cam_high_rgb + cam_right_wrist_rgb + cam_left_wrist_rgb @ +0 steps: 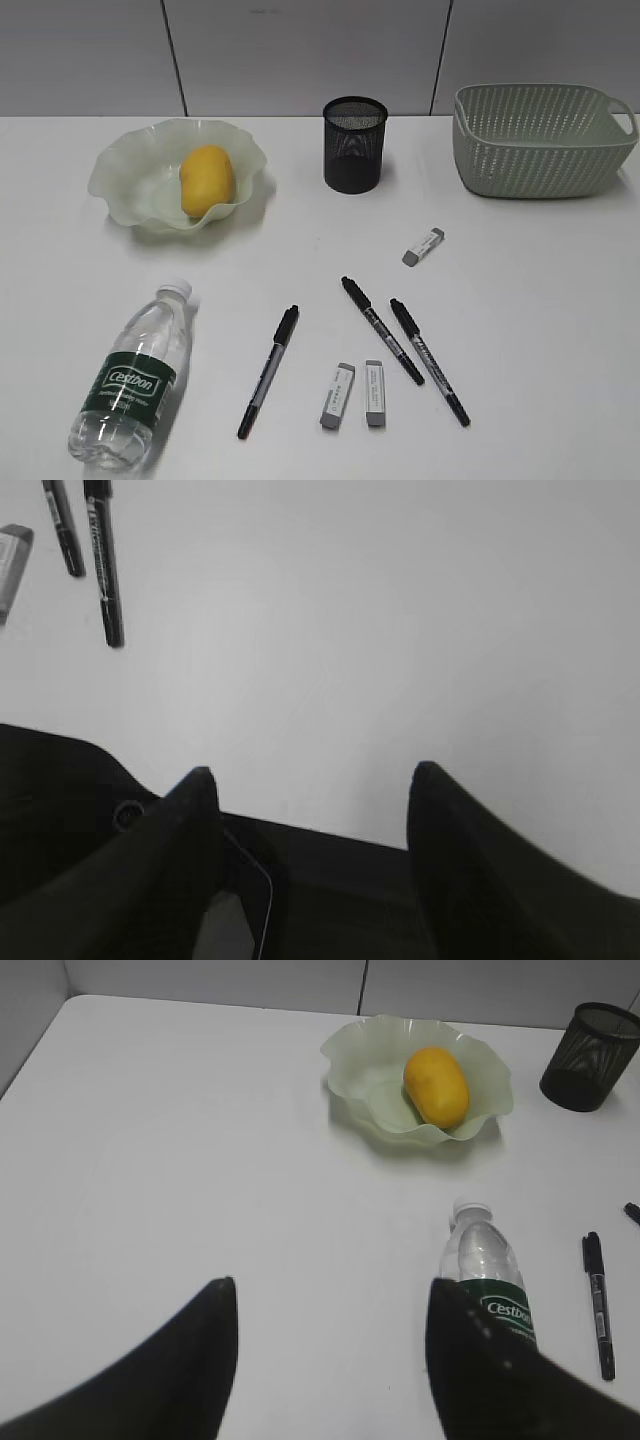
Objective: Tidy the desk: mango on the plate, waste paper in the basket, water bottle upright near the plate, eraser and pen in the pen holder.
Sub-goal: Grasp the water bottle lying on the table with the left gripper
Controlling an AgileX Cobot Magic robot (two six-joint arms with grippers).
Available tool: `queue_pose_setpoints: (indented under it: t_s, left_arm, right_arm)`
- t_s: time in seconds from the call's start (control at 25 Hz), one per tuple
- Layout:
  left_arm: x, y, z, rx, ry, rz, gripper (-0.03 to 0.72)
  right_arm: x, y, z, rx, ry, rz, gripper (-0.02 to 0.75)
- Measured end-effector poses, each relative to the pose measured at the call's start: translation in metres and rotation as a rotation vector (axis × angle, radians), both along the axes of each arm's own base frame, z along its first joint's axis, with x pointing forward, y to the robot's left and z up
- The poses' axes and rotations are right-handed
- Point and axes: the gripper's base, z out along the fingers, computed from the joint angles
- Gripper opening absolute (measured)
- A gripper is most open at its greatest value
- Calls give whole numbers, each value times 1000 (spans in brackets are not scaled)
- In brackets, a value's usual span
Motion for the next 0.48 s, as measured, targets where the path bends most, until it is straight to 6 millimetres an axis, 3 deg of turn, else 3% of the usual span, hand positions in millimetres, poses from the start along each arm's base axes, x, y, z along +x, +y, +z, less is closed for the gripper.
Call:
queue_pose_setpoints:
  t_s: [0.28, 0.48]
  left_arm:
    - [6, -1, 0, 8, 36, 0, 445]
    - [45, -13, -1, 73, 254, -49, 445]
  right_arm:
    - [-57, -18, 9, 34, -316, 24, 408]
    - [-85, -26, 9, 92, -479, 4, 393]
